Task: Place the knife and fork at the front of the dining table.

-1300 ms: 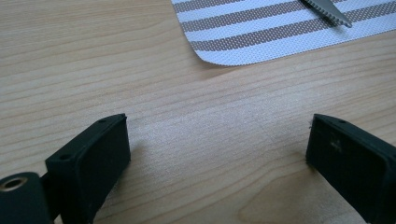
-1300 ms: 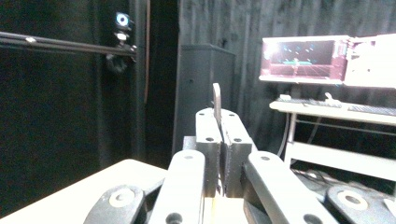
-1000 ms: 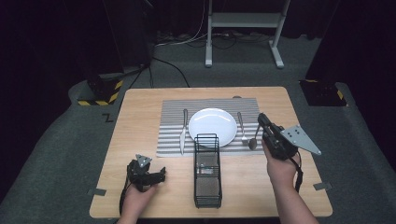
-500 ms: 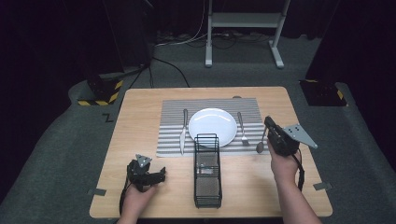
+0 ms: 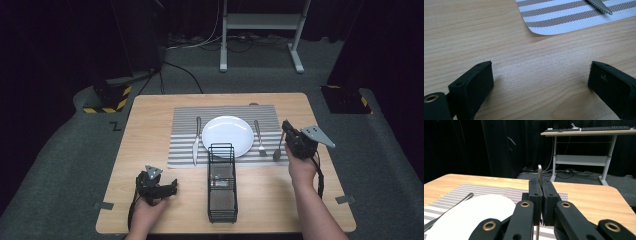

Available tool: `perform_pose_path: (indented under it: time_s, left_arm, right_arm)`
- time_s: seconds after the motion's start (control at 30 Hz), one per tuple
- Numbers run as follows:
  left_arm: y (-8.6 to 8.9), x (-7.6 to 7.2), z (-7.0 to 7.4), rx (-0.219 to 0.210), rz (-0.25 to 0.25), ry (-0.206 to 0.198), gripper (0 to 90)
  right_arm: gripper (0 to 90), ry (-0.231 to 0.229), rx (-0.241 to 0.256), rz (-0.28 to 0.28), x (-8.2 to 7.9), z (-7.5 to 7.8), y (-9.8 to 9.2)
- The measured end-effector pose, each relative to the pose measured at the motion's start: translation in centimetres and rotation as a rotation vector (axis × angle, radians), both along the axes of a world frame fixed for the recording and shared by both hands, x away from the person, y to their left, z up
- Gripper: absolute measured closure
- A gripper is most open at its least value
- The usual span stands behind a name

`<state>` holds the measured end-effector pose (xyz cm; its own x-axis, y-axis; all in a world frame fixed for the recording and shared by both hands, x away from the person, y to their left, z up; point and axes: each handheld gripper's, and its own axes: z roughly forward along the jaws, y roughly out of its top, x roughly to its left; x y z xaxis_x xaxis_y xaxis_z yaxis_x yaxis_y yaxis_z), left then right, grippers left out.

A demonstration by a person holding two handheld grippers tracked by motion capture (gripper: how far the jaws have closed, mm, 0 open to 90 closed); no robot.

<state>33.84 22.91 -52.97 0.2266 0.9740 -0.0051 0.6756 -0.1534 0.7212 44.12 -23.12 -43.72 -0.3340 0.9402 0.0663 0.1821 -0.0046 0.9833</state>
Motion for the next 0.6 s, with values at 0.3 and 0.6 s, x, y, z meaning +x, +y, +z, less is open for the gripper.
perform_pose_path:
  time_s: [0.3,0.6]
  left_arm:
    - [0.0,0.0,0.0,0.000,0.000,0.000,6.3]
    - [0.0,0.0,0.0,-0.002,0.003,0.000,6.4]
  right_arm:
    - [87.6,0.030,-0.003,-0.003,2.2,-0.4,0.7]
    - [86.9,0.091,-0.021,-0.024,6.2,-1.3,1.4]
